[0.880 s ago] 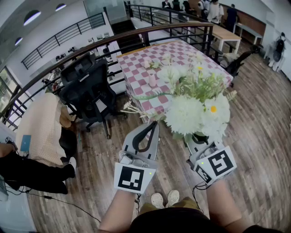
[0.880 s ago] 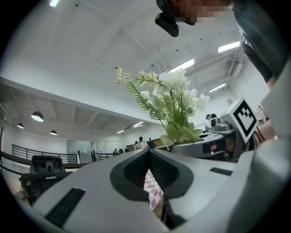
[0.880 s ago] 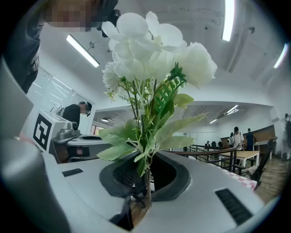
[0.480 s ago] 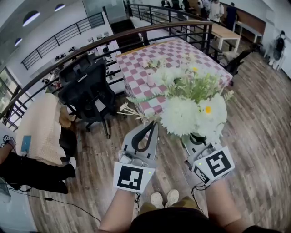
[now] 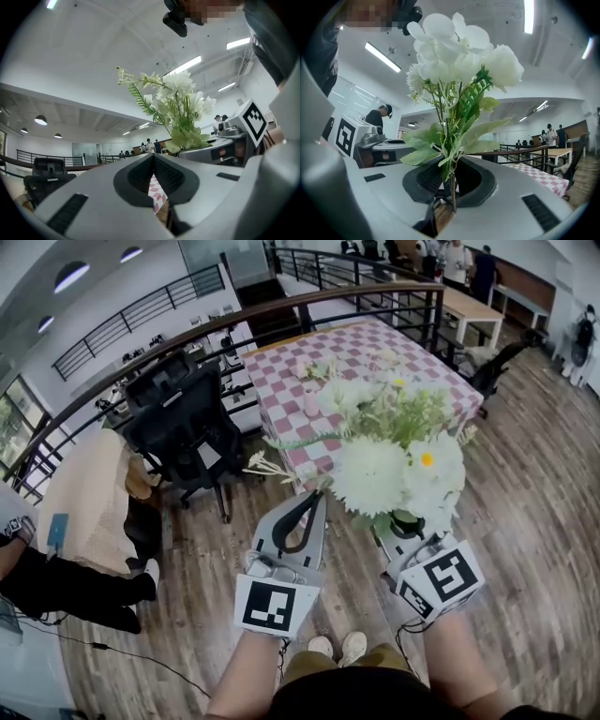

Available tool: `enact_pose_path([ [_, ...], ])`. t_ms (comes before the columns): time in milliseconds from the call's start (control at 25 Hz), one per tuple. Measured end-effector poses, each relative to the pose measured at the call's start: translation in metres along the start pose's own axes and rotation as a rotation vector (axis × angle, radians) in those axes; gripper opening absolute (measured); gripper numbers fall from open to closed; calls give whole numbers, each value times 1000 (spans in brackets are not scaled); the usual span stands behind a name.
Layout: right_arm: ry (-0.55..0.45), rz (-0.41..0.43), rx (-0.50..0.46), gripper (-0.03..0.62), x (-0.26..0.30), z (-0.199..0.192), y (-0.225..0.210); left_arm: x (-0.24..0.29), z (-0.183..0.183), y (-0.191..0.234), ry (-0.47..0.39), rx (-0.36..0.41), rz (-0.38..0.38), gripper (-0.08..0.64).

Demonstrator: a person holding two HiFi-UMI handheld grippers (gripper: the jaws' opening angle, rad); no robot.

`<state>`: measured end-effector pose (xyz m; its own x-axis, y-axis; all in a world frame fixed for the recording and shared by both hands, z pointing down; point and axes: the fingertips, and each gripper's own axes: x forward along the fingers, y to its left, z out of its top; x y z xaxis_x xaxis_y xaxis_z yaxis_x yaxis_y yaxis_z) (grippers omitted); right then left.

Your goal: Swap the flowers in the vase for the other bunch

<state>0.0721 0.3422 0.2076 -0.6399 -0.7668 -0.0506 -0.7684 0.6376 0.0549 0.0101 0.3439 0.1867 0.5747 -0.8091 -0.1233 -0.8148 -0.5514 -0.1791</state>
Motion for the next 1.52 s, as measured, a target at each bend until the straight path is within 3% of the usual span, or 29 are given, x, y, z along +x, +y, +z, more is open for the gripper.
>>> enact_pose_path([
  [400, 14, 21, -1, 67, -13, -8, -3, 1, -1, -21, 0, 4, 2, 8],
  [840, 8, 15, -9, 67, 2, -21, -21, 23, -11, -12, -20, 21, 6, 8],
  [1520, 62, 24, -4, 67, 103, -51, -91, 117, -53, 64, -20, 3, 21, 8],
])
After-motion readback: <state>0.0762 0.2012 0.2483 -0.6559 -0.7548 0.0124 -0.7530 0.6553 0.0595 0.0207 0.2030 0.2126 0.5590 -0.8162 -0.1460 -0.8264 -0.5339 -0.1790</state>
